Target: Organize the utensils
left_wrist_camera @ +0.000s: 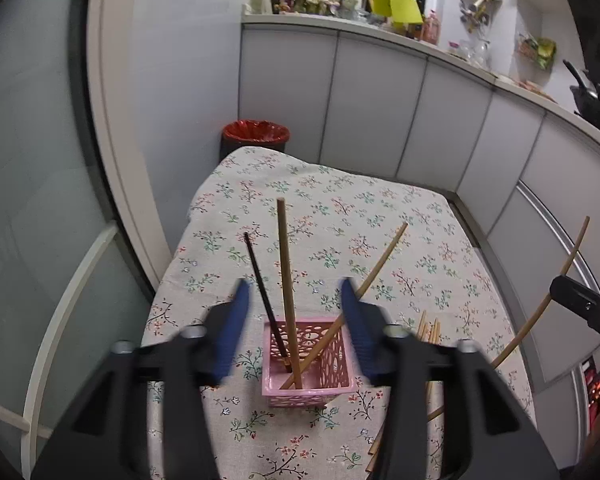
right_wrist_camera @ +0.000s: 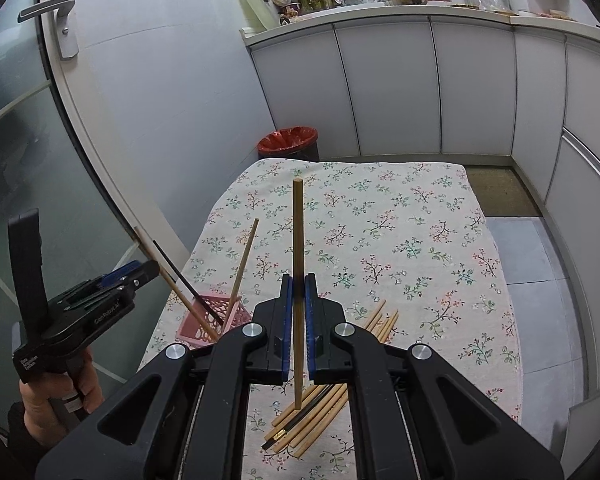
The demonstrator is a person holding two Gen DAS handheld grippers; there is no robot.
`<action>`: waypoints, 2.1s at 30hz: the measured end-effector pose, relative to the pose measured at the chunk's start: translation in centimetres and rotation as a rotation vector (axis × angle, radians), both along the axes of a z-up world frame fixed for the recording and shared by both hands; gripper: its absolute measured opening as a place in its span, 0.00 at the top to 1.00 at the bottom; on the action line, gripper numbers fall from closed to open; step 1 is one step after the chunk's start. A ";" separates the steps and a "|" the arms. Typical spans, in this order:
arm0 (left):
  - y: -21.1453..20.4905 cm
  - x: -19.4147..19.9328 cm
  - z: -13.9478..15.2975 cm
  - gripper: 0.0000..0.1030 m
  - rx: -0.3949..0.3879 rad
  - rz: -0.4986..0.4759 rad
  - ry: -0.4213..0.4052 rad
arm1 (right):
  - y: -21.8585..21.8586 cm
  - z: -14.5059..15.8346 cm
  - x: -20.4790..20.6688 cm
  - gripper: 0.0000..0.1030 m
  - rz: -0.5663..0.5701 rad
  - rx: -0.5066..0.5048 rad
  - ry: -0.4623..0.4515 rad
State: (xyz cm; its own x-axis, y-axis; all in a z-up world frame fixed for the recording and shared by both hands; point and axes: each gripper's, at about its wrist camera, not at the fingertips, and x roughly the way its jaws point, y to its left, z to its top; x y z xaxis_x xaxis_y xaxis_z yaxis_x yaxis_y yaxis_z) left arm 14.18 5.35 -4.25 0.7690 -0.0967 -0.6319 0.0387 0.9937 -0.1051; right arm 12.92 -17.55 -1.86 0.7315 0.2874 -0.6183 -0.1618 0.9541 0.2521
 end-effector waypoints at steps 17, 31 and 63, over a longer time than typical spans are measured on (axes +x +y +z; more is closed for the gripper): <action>4.3 -1.5 -1.1 0.33 -0.020 0.053 0.072 | 3.6 2.6 0.4 0.95 0.046 0.121 -0.155; 5.0 -1.2 -2.7 0.28 -0.015 0.043 0.132 | 8.4 -0.6 3.5 0.95 0.068 0.055 -0.139; -2.3 -1.9 -7.6 0.12 -0.023 -0.109 0.319 | -5.6 -15.2 8.3 0.67 -0.210 0.022 0.520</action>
